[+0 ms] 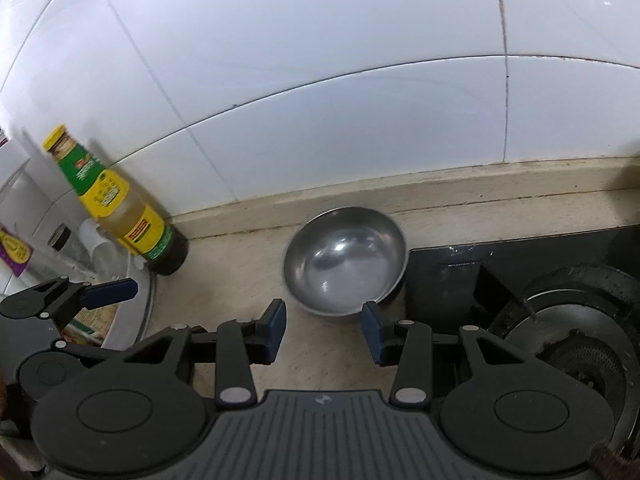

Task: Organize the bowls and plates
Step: 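Move the right gripper to the steel bowl beside the stove, then grasp the rim of that steel bowl with the right gripper and lift it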

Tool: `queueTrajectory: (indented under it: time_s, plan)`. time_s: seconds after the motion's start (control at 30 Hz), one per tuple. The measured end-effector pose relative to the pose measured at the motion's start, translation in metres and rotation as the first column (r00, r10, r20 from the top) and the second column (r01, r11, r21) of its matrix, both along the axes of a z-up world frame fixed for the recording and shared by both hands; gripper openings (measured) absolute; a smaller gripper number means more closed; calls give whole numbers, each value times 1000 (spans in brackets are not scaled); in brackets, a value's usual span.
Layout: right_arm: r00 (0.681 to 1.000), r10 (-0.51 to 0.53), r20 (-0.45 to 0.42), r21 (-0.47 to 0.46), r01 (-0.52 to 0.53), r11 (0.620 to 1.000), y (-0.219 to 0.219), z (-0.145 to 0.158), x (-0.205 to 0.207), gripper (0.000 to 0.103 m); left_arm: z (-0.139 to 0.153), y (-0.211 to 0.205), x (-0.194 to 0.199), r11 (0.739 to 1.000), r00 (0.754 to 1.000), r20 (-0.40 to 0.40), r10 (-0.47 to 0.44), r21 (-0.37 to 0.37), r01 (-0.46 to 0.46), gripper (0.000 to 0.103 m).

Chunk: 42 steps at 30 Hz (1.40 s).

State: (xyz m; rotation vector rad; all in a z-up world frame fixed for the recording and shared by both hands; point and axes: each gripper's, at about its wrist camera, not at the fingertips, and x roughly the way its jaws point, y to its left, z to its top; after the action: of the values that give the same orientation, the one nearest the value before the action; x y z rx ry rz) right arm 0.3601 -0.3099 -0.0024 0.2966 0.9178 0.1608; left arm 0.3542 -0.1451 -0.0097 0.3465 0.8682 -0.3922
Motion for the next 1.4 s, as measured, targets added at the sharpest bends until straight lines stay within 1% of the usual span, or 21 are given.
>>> queueTrajectory:
  time_s: [0.23, 0.43, 0.6, 0.8, 0.87, 1.13, 1.27, 1.4]
  plan:
    - [1000, -16, -9, 4, 16, 1000, -10, -6, 18, 40, -3, -15, 22, 1000, 1000, -7, -21, 18, 21, 93]
    - [999, -28, -32, -5, 27, 1000, -16, -17, 31, 41, -11, -28, 38, 999, 999, -23, -39, 36, 40, 94]
    - [998, -41, -56, -15, 41, 999, -22, -25, 41, 42, -23, -35, 52, 998, 997, -64, -49, 27, 50, 94]
    - [995, -54, -87, -16, 53, 998, -28, -37, 52, 43, -34, -43, 64, 997, 995, -88, -56, 39, 60, 95]
    - [994, -54, -95, -14, 53, 999, -28, -40, 55, 44, -36, -44, 67, 998, 995, -85, -56, 35, 59, 99]
    - [992, -54, -111, -4, 54, 999, -28, -49, 69, 44, -40, -52, 80, 997, 994, -86, -60, 38, 64, 99]
    - [990, -55, -130, 12, 57, 998, -31, -56, 76, 43, -48, -53, 87, 998, 991, -122, -52, 25, 56, 99]
    - [991, -33, -129, 17, 35, 999, -26, -57, 81, 44, -56, -55, 90, 998, 988, -147, -51, 21, 54, 98]
